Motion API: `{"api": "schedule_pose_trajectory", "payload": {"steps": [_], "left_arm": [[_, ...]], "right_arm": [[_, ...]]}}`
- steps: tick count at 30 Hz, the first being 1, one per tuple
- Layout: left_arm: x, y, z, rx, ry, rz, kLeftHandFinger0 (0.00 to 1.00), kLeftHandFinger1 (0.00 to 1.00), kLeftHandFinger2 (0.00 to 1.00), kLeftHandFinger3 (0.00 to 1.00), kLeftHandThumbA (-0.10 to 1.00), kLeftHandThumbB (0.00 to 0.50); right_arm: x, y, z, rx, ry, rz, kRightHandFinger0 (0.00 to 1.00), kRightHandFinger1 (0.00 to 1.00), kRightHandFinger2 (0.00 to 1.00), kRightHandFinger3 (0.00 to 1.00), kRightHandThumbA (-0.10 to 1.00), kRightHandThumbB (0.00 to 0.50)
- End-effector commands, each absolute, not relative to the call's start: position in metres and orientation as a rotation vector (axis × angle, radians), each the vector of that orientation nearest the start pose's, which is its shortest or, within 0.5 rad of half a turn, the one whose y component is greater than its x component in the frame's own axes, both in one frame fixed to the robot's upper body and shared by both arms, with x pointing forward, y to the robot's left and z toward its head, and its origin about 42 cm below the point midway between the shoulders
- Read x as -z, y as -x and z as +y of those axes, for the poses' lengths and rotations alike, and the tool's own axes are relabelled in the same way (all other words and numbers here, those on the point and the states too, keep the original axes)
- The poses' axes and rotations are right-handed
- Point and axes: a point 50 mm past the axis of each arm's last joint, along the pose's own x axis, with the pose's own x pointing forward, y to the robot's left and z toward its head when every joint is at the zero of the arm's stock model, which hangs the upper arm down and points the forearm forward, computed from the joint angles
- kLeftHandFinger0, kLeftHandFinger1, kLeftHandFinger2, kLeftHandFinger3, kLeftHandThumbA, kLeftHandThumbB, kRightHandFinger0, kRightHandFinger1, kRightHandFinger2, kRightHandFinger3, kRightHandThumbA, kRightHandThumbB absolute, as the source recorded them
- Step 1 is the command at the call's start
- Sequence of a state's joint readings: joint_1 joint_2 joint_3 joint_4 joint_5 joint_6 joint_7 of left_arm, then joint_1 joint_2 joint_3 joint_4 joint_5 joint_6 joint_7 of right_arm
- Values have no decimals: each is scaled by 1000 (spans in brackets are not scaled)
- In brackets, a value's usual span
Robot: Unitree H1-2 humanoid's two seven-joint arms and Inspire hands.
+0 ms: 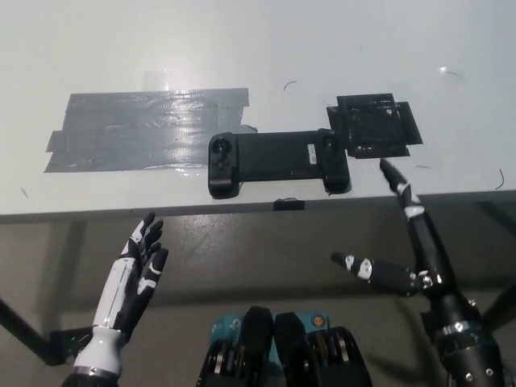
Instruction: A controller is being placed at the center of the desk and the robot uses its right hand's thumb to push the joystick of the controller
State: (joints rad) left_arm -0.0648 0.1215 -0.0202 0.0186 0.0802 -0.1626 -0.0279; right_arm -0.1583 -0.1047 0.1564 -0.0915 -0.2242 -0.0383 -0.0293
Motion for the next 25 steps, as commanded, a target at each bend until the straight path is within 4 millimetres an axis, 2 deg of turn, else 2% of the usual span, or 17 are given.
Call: {"api": "schedule_pose_trajectory", "payload": {"steps": [1,3,4,6,8,17,20,25], "left_arm": [[-126,-300,238,83,-195,-250,1000,1000,1000,1000,861,0],[-125,-299,239,81,-199,-246,1000,1000,1000,1000,862,0],[-125,-299,240,80,-203,-247,1000,1000,1000,1000,858,0],[-125,-300,239,81,-208,-245,1000,1000,1000,1000,854,1],[-124,-300,240,81,-214,-240,1000,1000,1000,1000,860,10],[-120,-293,241,82,-216,-235,1000,1000,1000,1000,861,0],[-118,-291,241,80,-213,-233,1000,1000,1000,1000,859,0],[-114,-284,242,79,-208,-226,1000,1000,1000,1000,858,0]], "right_arm": [[-159,-326,-181,-192,311,-333,1000,1000,1000,1000,1000,243],[-152,-327,-180,-204,316,-312,1000,1000,1000,1000,1000,225],[-151,-328,-179,-205,318,-308,1000,1000,1000,1000,1000,238],[-142,-329,-181,-209,316,-294,1000,1000,1000,1000,1000,210],[-135,-329,-182,-216,304,-273,1000,1000,1000,1000,1000,204],[-119,-324,-182,-235,317,-229,1000,1000,1000,1000,1000,219],[-116,-322,-181,-241,326,-213,1000,1000,1000,1000,1000,237],[-110,-317,-178,-263,318,-202,1000,1000,1000,1000,1000,224]]}}
